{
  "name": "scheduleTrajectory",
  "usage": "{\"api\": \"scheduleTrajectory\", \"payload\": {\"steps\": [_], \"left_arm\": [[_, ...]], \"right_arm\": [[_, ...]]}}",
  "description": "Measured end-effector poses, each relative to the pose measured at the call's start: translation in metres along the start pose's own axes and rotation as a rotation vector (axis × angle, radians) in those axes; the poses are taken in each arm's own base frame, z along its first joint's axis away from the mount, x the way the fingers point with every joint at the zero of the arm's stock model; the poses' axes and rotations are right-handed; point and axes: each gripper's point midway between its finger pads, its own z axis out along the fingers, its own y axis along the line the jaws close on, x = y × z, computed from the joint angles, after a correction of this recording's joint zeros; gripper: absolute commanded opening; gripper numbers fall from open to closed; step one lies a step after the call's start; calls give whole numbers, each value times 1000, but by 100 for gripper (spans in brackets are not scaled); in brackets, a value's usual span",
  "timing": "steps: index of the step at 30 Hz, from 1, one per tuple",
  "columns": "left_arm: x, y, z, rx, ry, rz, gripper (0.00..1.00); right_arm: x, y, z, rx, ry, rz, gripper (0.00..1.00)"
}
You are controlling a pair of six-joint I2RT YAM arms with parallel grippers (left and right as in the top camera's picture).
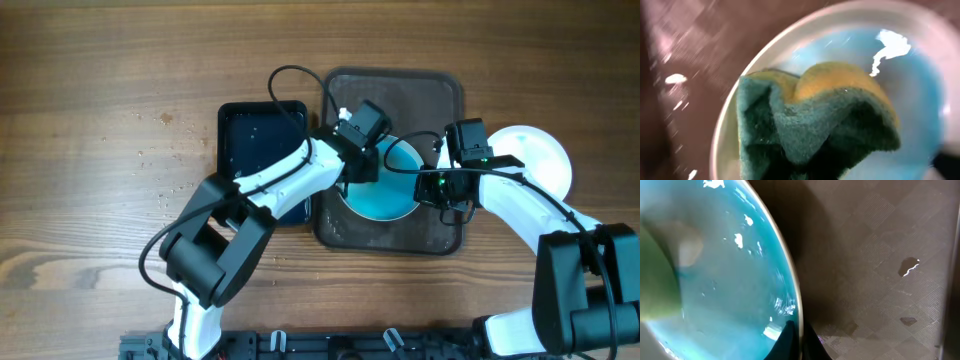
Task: Clean dirty plates on tray and stack at the side
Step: 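Scrub the blue-stained plate with the sponge while right gripper holds its rim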
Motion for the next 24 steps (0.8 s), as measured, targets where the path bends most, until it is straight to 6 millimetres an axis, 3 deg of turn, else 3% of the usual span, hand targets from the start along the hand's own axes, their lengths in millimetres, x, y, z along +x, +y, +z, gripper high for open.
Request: {"api": "scheduleTrajectory", "payload": {"steps": [3, 6, 9, 11, 15, 20, 24], "left_arm": [[-16, -22, 0, 106, -53, 3, 4], [-18, -37, 6, 189, -48, 10, 4], [-4, -52, 24, 298, 33, 15, 4], [2, -57, 21, 356, 82, 11, 4], [38, -79, 16, 467, 226, 65, 4], [48, -62, 15, 379, 288, 46, 4], [49, -23, 6, 189, 311, -28, 4]], "right_arm": [[-1, 0, 0, 0, -3, -3, 4], [-1, 0, 0, 2, -4, -11, 4], [-1, -2, 0, 7, -3, -13, 4], [-1, -2, 0, 8, -4, -12, 4], [-1, -2, 0, 8, -3, -12, 4], [-1, -2, 0, 7, -4, -18, 4], [-1, -2, 0, 6, -4, -20, 4]]}}
